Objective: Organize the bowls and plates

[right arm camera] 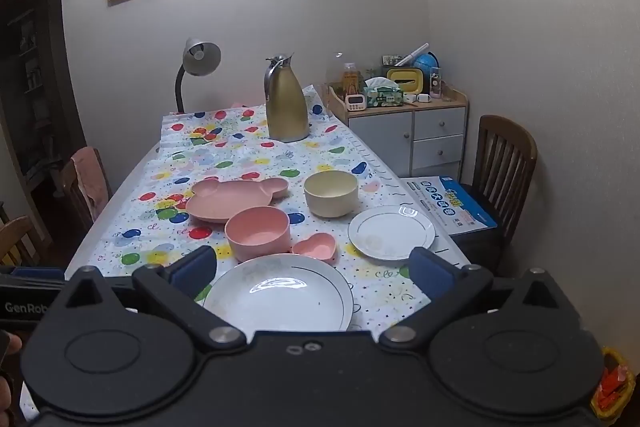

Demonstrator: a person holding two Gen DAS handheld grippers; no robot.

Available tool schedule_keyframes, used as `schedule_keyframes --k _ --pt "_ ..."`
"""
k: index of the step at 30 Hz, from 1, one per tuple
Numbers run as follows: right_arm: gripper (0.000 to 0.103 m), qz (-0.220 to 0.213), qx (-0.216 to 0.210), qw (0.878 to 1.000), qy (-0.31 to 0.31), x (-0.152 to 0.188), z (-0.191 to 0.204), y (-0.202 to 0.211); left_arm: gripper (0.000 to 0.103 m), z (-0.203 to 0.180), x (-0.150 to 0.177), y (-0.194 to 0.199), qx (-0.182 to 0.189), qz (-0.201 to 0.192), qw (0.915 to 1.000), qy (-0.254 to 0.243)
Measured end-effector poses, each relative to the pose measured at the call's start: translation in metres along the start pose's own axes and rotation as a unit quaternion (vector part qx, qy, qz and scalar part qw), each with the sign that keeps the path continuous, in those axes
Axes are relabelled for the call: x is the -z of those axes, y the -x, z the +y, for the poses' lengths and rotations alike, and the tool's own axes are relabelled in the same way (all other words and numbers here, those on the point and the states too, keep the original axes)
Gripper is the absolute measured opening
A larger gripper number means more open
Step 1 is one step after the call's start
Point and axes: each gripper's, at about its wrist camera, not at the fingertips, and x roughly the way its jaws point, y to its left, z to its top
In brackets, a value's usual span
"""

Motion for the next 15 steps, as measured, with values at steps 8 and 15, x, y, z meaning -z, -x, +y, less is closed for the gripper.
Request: schedule_keyframes --k 8,15 --pt "0.102 0.007 0.005 1.000 -0.006 -0.0007 -0.0008 0.0009 0.102 0.0002 0.0003 0.0005 0.001 -0.003 1.0000 0.001" --pt "0.102 0.010 0.009 1.000 -0.008 -0.0015 -0.0008 0.0008 0.102 0.0016 -0.0041 0.0017 0.001 -0.001 1.0000 0.001"
